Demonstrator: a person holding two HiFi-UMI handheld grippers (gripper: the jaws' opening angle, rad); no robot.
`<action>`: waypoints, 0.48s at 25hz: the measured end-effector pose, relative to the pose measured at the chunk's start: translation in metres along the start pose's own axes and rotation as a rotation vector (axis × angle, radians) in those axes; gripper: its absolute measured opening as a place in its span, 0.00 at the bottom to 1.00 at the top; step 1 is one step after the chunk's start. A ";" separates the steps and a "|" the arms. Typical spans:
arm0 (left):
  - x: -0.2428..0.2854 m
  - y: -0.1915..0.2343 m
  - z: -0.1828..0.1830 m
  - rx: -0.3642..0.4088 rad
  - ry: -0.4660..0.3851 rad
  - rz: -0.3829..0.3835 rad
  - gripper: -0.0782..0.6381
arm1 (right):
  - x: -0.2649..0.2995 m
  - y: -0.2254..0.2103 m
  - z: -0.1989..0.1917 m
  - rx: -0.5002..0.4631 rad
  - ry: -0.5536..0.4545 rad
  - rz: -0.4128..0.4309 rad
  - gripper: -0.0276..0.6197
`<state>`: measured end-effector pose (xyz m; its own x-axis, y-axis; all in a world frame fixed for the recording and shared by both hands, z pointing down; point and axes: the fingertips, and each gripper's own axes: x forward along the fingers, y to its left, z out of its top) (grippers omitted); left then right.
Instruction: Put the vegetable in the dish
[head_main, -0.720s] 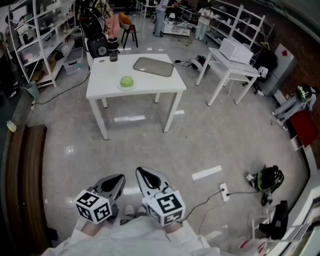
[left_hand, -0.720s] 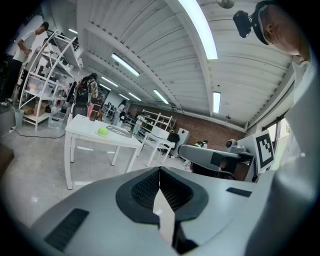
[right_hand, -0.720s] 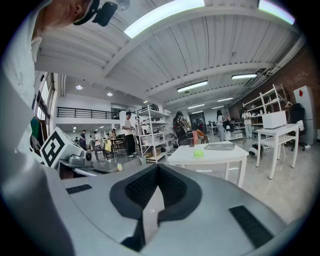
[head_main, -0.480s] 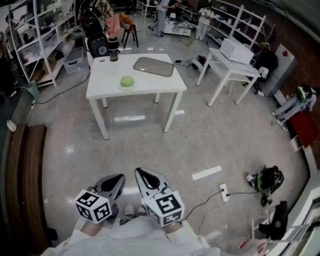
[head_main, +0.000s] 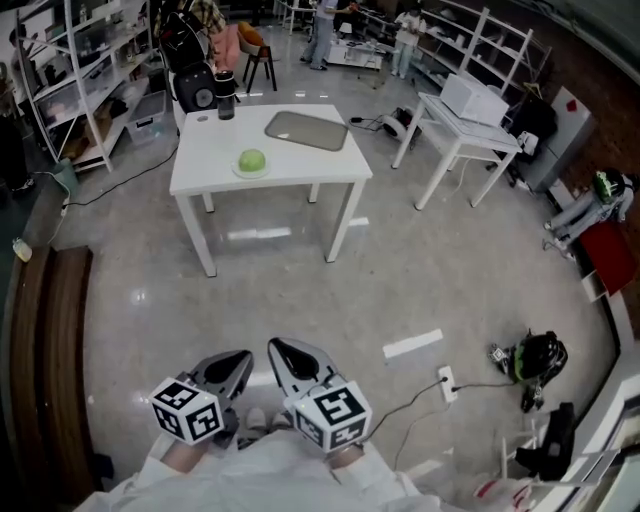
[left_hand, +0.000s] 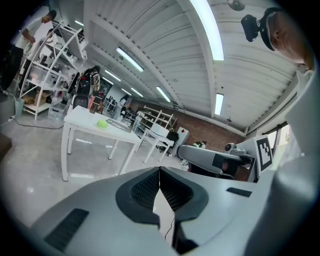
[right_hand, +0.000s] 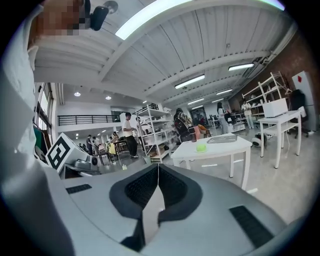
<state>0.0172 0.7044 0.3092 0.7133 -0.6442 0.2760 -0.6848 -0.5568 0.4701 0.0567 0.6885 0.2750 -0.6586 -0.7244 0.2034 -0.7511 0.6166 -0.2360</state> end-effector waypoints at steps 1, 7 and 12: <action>0.002 -0.002 0.000 0.005 0.009 -0.008 0.12 | 0.000 -0.001 0.000 0.003 0.003 0.001 0.07; 0.010 -0.009 -0.007 0.012 0.042 -0.010 0.12 | -0.004 -0.007 -0.004 0.006 0.015 0.027 0.07; 0.014 -0.016 -0.019 0.011 0.044 0.019 0.12 | -0.014 -0.017 -0.010 0.012 0.016 0.025 0.07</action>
<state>0.0411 0.7143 0.3215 0.7056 -0.6312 0.3221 -0.7000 -0.5501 0.4554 0.0787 0.6911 0.2857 -0.6780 -0.7038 0.2122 -0.7338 0.6306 -0.2528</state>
